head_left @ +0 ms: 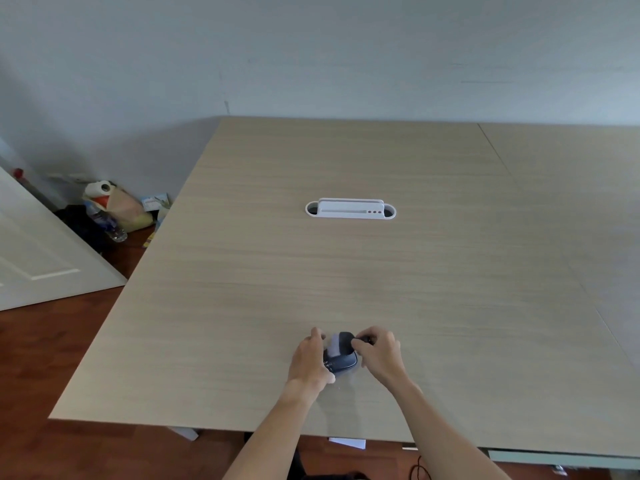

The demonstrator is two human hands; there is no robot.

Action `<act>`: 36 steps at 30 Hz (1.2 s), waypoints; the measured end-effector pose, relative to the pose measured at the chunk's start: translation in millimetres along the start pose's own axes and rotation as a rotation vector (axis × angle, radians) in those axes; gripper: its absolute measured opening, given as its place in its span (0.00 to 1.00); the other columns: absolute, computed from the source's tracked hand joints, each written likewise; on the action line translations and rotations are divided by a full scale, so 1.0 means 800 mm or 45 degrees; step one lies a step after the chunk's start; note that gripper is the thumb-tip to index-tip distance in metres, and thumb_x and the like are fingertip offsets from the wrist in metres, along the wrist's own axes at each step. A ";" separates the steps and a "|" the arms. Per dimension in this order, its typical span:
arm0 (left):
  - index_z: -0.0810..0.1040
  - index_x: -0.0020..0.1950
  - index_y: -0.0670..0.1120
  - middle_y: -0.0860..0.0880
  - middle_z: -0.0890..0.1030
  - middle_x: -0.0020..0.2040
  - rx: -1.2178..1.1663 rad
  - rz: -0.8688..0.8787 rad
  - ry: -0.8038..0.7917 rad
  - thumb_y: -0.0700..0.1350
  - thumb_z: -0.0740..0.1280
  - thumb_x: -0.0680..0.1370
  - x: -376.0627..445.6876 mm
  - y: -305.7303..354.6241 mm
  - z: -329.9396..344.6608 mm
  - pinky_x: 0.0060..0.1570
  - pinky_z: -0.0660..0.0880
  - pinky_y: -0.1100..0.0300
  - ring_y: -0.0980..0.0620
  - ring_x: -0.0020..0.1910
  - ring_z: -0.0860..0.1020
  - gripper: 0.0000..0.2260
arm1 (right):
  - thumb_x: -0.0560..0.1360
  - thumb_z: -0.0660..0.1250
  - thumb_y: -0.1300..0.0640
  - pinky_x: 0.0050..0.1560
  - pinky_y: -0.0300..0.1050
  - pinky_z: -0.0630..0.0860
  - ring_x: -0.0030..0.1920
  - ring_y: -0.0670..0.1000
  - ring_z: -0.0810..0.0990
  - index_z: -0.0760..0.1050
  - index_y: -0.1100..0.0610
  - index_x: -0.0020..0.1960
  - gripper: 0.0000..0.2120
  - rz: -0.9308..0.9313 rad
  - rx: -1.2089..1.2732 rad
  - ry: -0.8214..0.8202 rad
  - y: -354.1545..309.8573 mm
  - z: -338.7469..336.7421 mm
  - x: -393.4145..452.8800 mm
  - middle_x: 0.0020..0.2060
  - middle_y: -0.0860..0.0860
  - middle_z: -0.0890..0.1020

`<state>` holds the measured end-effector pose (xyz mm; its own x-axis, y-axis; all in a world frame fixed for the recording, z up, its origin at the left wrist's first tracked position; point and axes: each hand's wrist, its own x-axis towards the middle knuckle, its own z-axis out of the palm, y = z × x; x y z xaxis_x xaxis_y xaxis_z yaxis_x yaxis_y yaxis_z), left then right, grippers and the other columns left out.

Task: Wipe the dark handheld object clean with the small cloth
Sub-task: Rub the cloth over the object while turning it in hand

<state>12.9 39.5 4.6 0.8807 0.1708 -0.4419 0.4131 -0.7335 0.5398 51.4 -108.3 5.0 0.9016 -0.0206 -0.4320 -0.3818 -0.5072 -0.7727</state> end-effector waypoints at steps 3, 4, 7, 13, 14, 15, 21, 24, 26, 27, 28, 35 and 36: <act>0.68 0.64 0.44 0.46 0.76 0.62 0.006 -0.004 0.007 0.38 0.79 0.64 -0.001 0.000 0.000 0.54 0.75 0.57 0.45 0.59 0.77 0.33 | 0.73 0.68 0.58 0.38 0.45 0.72 0.43 0.55 0.80 0.79 0.56 0.44 0.02 0.059 -0.174 0.113 0.010 -0.004 0.000 0.38 0.51 0.81; 0.68 0.63 0.44 0.46 0.76 0.61 0.008 -0.001 0.010 0.38 0.79 0.64 -0.002 0.000 0.001 0.53 0.75 0.57 0.45 0.57 0.77 0.32 | 0.74 0.67 0.58 0.39 0.45 0.72 0.43 0.56 0.79 0.78 0.57 0.45 0.03 0.071 -0.176 0.184 0.014 -0.006 0.001 0.39 0.51 0.81; 0.68 0.64 0.44 0.46 0.76 0.61 0.021 0.008 0.020 0.38 0.79 0.64 -0.003 0.001 0.002 0.53 0.76 0.56 0.46 0.58 0.77 0.32 | 0.71 0.68 0.60 0.38 0.46 0.74 0.38 0.54 0.79 0.80 0.57 0.39 0.04 0.023 -0.027 0.151 0.012 -0.012 0.001 0.32 0.51 0.81; 0.68 0.62 0.44 0.45 0.77 0.59 0.046 0.002 0.032 0.38 0.79 0.64 -0.004 0.003 0.004 0.52 0.77 0.54 0.45 0.55 0.78 0.31 | 0.74 0.67 0.56 0.36 0.45 0.71 0.40 0.54 0.78 0.79 0.56 0.43 0.04 0.094 -0.256 0.232 0.019 -0.013 -0.004 0.38 0.51 0.82; 0.68 0.61 0.44 0.45 0.77 0.58 0.052 0.005 0.035 0.38 0.79 0.64 -0.004 0.003 0.004 0.52 0.78 0.54 0.45 0.55 0.78 0.30 | 0.74 0.67 0.57 0.37 0.45 0.72 0.40 0.55 0.78 0.79 0.56 0.43 0.04 0.072 -0.230 0.253 0.018 -0.013 -0.004 0.38 0.51 0.81; 0.68 0.61 0.44 0.45 0.77 0.58 0.057 0.006 0.040 0.38 0.79 0.64 -0.005 0.003 0.004 0.53 0.78 0.54 0.45 0.55 0.78 0.30 | 0.73 0.67 0.58 0.37 0.47 0.73 0.40 0.55 0.79 0.79 0.57 0.42 0.03 0.040 -0.174 0.236 0.015 -0.012 -0.004 0.36 0.51 0.81; 0.69 0.61 0.43 0.45 0.77 0.58 0.065 -0.001 0.053 0.38 0.78 0.64 -0.005 0.005 0.005 0.52 0.77 0.54 0.44 0.55 0.78 0.29 | 0.73 0.68 0.57 0.37 0.47 0.72 0.41 0.56 0.79 0.78 0.57 0.44 0.04 0.082 -0.189 0.206 0.010 -0.015 -0.007 0.38 0.52 0.81; 0.69 0.60 0.43 0.45 0.78 0.57 0.078 0.003 0.058 0.38 0.78 0.64 -0.004 0.004 0.006 0.51 0.77 0.54 0.44 0.55 0.78 0.28 | 0.73 0.67 0.59 0.39 0.50 0.76 0.41 0.55 0.80 0.78 0.58 0.42 0.03 0.051 -0.075 0.274 0.010 -0.018 -0.007 0.37 0.51 0.82; 0.69 0.60 0.43 0.45 0.78 0.57 0.091 0.004 0.062 0.38 0.78 0.65 -0.003 0.004 0.007 0.51 0.77 0.55 0.45 0.56 0.78 0.28 | 0.71 0.67 0.62 0.39 0.53 0.80 0.33 0.54 0.81 0.80 0.59 0.39 0.04 0.066 0.085 0.231 0.006 -0.018 -0.009 0.32 0.53 0.83; 0.69 0.60 0.43 0.45 0.78 0.58 0.104 0.005 0.066 0.39 0.78 0.65 -0.003 0.005 0.007 0.52 0.77 0.55 0.45 0.56 0.78 0.28 | 0.71 0.67 0.62 0.38 0.53 0.80 0.29 0.53 0.81 0.80 0.59 0.38 0.04 0.080 0.108 0.184 0.006 -0.017 -0.009 0.31 0.54 0.83; 0.69 0.61 0.43 0.45 0.78 0.58 0.123 0.009 0.072 0.39 0.78 0.66 -0.003 0.005 0.008 0.53 0.77 0.55 0.45 0.57 0.78 0.27 | 0.71 0.67 0.61 0.35 0.53 0.79 0.28 0.52 0.81 0.80 0.60 0.39 0.04 0.088 0.056 0.142 0.007 -0.017 -0.010 0.31 0.55 0.83; 0.69 0.60 0.43 0.44 0.78 0.57 0.208 0.014 0.123 0.43 0.74 0.70 -0.007 -0.001 0.014 0.55 0.77 0.54 0.44 0.57 0.77 0.23 | 0.71 0.67 0.62 0.34 0.48 0.77 0.29 0.55 0.82 0.80 0.62 0.41 0.04 0.055 0.068 0.097 -0.004 -0.020 -0.006 0.31 0.54 0.83; 0.69 0.60 0.43 0.44 0.78 0.56 0.213 0.015 0.128 0.44 0.74 0.70 -0.007 -0.001 0.015 0.55 0.77 0.55 0.45 0.56 0.77 0.23 | 0.71 0.68 0.62 0.32 0.47 0.76 0.27 0.54 0.81 0.81 0.62 0.41 0.04 0.083 0.123 0.000 -0.005 -0.019 -0.007 0.29 0.54 0.83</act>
<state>5.1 31.4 -1.8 0.9075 0.2201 -0.3578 0.3656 -0.8334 0.4146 51.1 -119.0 17.4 0.8742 -0.0510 -0.4829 -0.4576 -0.4193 -0.7841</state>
